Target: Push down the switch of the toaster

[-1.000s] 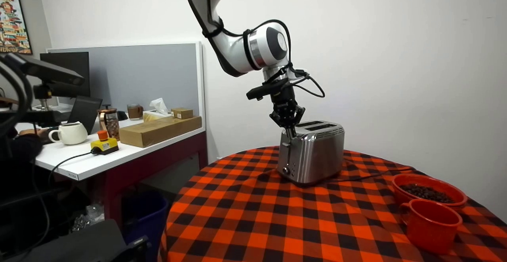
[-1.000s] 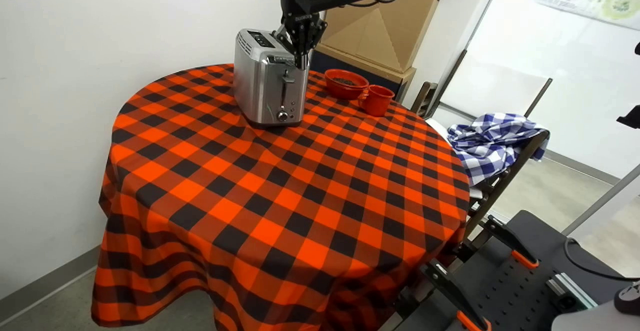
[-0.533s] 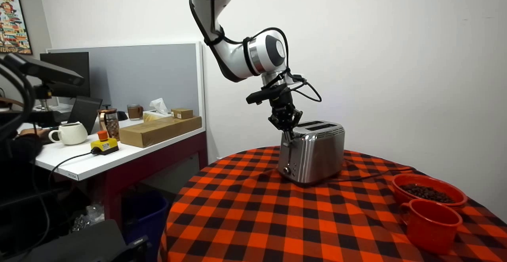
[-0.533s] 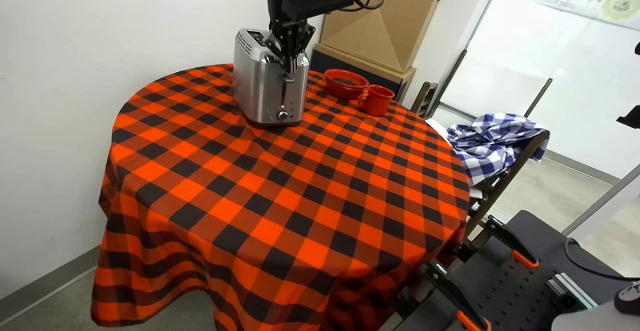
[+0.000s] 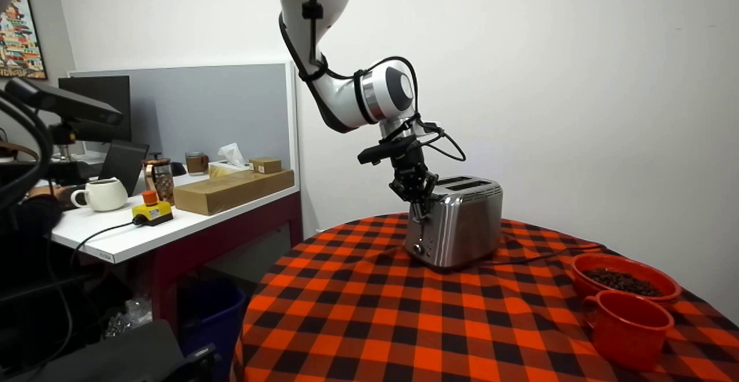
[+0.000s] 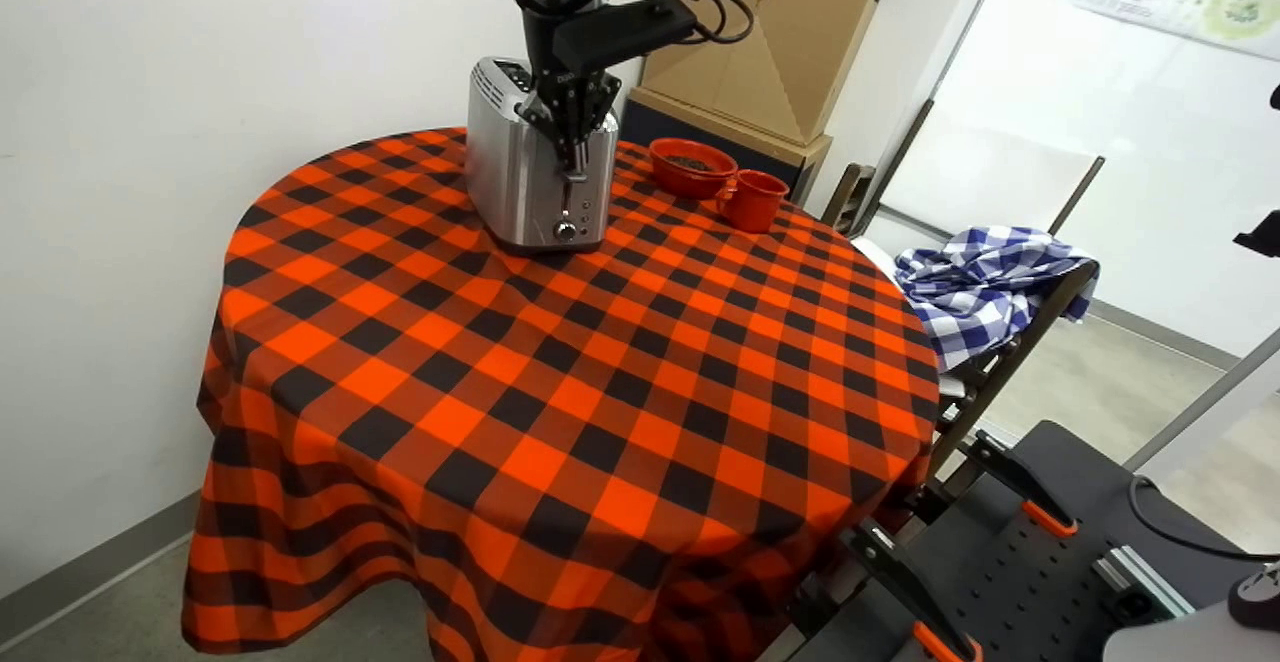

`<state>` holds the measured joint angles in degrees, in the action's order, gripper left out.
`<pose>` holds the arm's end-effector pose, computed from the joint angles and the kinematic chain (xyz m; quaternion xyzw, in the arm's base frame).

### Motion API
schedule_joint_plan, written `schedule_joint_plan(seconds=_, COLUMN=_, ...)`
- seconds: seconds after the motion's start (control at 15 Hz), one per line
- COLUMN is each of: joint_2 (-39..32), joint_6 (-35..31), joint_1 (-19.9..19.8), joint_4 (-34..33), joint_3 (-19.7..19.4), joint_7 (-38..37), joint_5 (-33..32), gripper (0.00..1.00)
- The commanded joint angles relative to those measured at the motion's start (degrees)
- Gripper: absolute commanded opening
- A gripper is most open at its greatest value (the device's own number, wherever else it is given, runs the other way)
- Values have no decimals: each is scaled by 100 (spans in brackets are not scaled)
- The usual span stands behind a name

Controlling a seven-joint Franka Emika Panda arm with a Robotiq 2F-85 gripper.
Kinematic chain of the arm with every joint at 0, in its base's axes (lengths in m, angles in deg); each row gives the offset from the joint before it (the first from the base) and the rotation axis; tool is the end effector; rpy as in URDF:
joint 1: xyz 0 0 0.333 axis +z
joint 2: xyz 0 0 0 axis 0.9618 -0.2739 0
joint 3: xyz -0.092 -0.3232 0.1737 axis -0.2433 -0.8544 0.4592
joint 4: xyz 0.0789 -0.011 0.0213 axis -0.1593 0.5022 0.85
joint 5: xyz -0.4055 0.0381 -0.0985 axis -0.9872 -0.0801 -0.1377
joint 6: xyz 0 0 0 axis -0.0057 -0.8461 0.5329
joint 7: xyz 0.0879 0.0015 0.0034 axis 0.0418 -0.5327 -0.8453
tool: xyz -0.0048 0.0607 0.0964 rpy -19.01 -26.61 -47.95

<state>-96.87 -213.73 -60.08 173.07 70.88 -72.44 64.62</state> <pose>0.7172 0.1416 0.2760 0.9835 0.0713 0.0361 0.1621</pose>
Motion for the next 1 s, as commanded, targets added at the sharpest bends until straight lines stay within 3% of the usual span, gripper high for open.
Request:
schedule_joint_plan(seconds=0.0, joint_2=-501, joint_6=-299, joint_1=131, joint_4=-280, joint_3=-147, joint_7=-205, joint_5=-106, gripper=0)
schedule_joint_plan(seconds=0.6, joint_2=-838, joint_6=-474, joint_1=172, joint_4=-282, joint_3=-163, joint_7=-91, joint_5=24, gripper=0)
schedule_joint_plan(seconds=0.67, joint_2=-756, joint_6=-428, joint_1=98, joint_4=-254, joint_3=-76, joint_7=65, joint_5=131, gripper=26)
schedule_joint_plan(seconds=0.73, joint_2=-692, joint_6=-434, joint_1=61, joint_4=-229, joint_3=-38, joint_7=128, joint_5=191, gripper=27)
schedule_joint_plan(seconds=0.93, joint_2=-447, joint_6=-421, joint_1=4, joint_4=-67, joint_3=55, joint_7=277, joint_5=343, gripper=47)
